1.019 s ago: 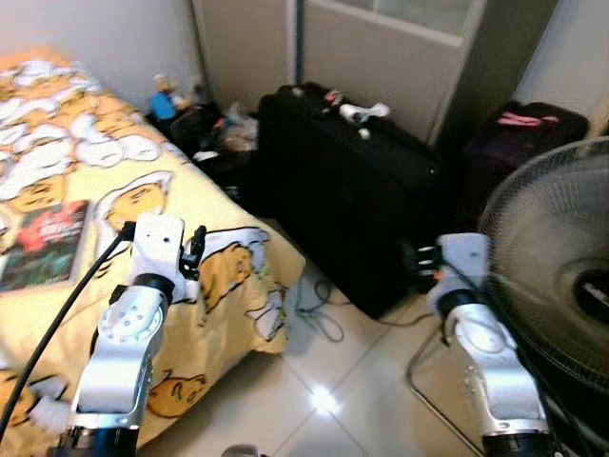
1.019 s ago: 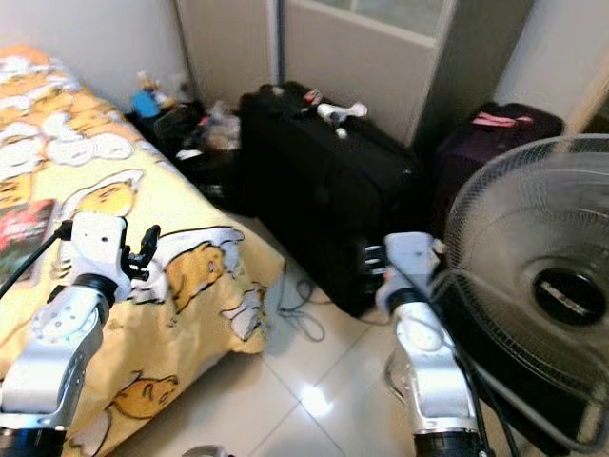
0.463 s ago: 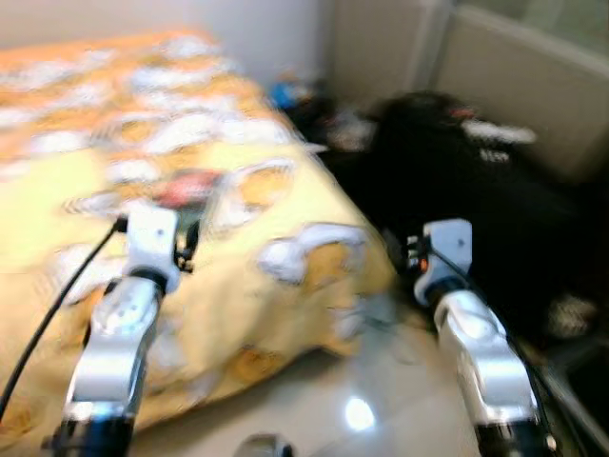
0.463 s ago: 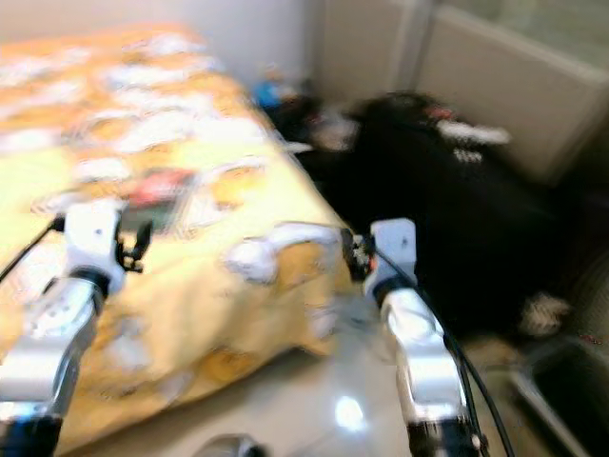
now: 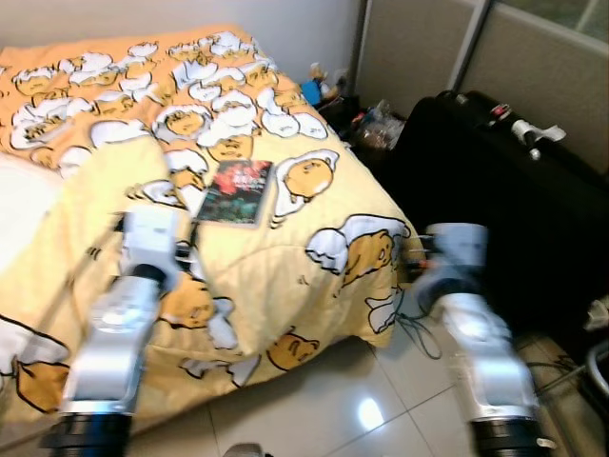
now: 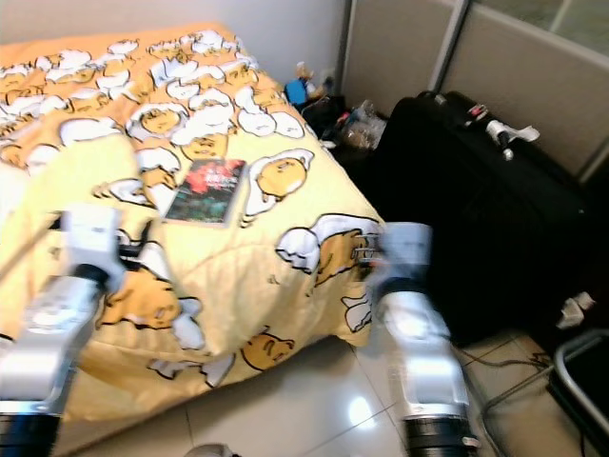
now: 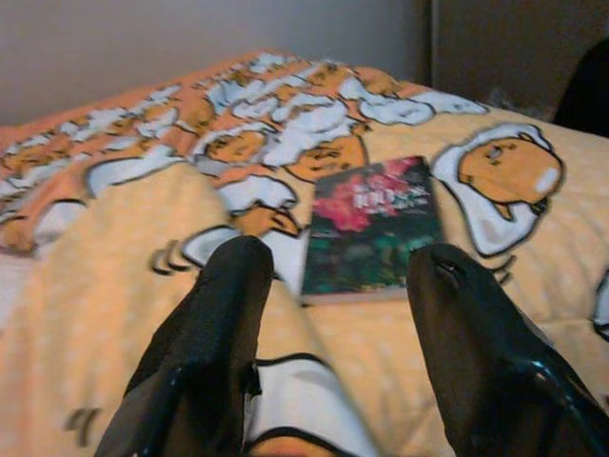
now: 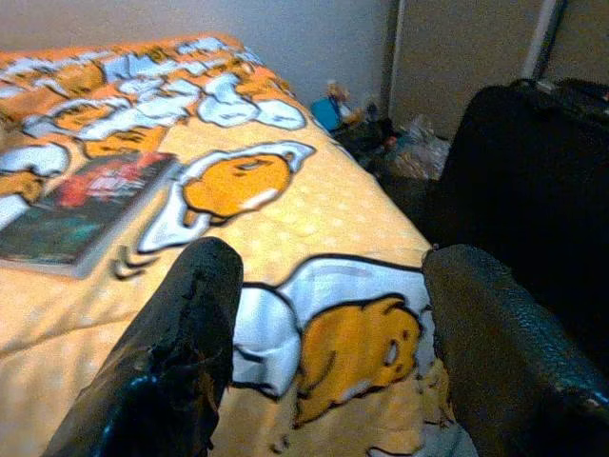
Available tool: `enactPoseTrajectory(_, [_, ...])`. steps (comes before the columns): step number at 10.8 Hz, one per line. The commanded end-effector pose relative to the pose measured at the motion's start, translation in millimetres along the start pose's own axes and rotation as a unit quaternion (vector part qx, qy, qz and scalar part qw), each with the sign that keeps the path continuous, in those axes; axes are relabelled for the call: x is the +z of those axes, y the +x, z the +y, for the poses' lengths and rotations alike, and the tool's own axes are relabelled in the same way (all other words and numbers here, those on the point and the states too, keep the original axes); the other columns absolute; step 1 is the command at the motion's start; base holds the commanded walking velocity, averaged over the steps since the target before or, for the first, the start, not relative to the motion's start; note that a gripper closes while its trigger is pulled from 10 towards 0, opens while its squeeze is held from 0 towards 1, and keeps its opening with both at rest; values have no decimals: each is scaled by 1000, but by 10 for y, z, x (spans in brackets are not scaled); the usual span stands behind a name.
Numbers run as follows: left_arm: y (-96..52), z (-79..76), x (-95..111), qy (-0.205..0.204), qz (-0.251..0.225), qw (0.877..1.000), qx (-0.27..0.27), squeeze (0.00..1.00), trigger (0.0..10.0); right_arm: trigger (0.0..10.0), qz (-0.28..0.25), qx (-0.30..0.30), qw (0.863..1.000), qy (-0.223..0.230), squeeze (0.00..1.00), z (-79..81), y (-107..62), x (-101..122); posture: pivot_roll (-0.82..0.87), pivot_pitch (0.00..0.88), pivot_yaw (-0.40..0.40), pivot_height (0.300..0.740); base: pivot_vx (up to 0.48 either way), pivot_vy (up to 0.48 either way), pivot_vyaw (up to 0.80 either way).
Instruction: Clean up the room
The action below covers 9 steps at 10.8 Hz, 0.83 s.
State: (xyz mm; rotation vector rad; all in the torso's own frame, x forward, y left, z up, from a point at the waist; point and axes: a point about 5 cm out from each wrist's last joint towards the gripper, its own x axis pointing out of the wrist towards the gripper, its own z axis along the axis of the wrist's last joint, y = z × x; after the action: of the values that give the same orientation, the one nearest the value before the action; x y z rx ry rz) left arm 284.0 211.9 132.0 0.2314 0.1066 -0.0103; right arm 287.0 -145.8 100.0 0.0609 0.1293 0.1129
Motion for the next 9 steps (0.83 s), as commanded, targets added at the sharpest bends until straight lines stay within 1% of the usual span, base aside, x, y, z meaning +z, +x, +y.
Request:
enactPoseTrajectory(1, [13,-76,30,-1,-4,1000,-16,0,10000,10000,-8,-21,1000,1,0,-124,-11,40,46,0,19,740,0,334,0])
enactPoseTrajectory(4, [24,-42,29,-10,-6,1000,-10,0,10000,10000,-20,-13,1000,7,0,-65,-3,96,43,0,2,740,0,334,0])
enactPoseTrajectory(5, [21,-45,21,-13,-5,1000,-8,0,10000,10000,-24,-10,1000,15,0,-66,-8,110,39,0,17,740,0,334,0])
enactPoseTrajectory(6, [-5,-105,-21,-13,1,1000,-14,0,10000,10000,-23,-17,999,15,0,-120,-19,79,44,0,24,740,0,337,0])
enactPoseTrajectory(7, [-28,-117,-37,-10,2,1000,-17,0,10000,10000,-21,-25,999,15,0,-125,-37,59,37,0,17,740,0,337,0])
enactPoseTrajectory(8, [-30,-98,-59,-11,4,1000,-8,0,10000,10000,-25,-10,1000,13,0,-81,-40,78,56,0,9,740,0,334,0])
enactPoseTrajectory(9, [-31,-102,-70,-9,5,1000,-10,0,10000,10000,-17,-18,1000,12,0,-109,-52,25,47,0,14,740,0,337,0])
